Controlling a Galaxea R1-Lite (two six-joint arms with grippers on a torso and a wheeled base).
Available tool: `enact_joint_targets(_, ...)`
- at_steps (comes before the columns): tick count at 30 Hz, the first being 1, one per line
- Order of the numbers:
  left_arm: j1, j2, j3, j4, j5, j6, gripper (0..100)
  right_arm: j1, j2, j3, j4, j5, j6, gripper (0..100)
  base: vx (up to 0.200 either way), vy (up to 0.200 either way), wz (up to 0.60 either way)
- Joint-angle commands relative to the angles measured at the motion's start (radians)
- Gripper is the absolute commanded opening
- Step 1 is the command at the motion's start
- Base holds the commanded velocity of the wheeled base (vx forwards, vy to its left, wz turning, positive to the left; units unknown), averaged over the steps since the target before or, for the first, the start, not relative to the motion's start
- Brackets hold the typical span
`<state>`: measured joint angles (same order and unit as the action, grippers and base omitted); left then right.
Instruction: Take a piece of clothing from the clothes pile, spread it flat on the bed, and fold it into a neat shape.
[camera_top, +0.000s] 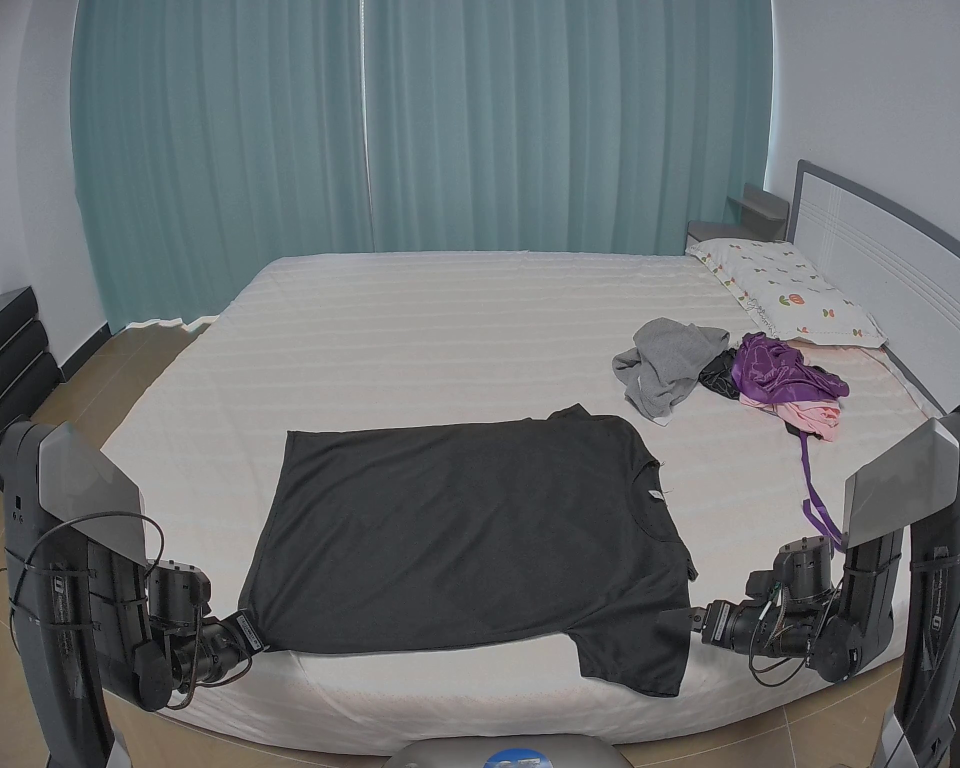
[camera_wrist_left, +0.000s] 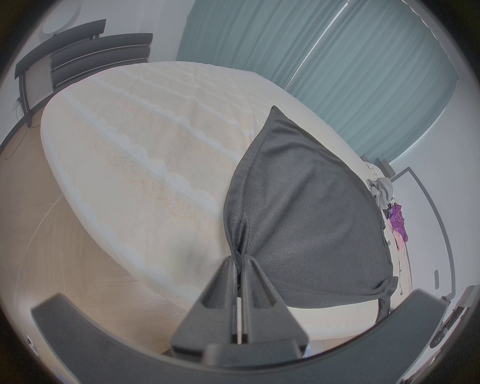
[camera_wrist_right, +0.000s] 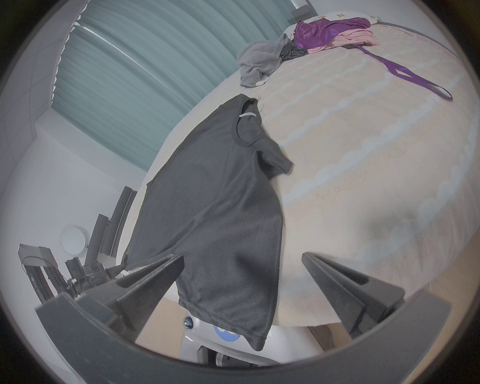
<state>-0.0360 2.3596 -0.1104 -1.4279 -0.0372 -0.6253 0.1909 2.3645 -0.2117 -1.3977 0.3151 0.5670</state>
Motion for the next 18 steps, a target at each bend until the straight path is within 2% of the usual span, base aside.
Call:
enact_joint_targets(1, 0.001, 0.001, 0.000, 0.000, 0.000, -0.001, 0, 0.018, 0.032, 0.000, -0.007, -0.002, -0.007, 100, 0.000, 0.000, 0.00)
enact_joint_targets(8, 0.001, 0.001, 0.000, 0.000, 0.000, -0.001, 0, 0.035, 0.052, -0.035, -0.007, -0.011, -0.012, 100, 0.000, 0.000, 0.00)
enact_joint_targets(14, -0.001, 0.001, 0.000, 0.000, 0.000, -0.001, 0, 0.061, 0.082, -0.072, -0.007, -0.077, -0.015, 100, 0.000, 0.000, 0.00)
enact_joint_targets(18, 0.001, 0.001, 0.000, 0.000, 0.000, -0.001, 0, 0.062, 0.085, -0.077, -0.007, -0.087, -0.016, 100, 0.000, 0.000, 0.00)
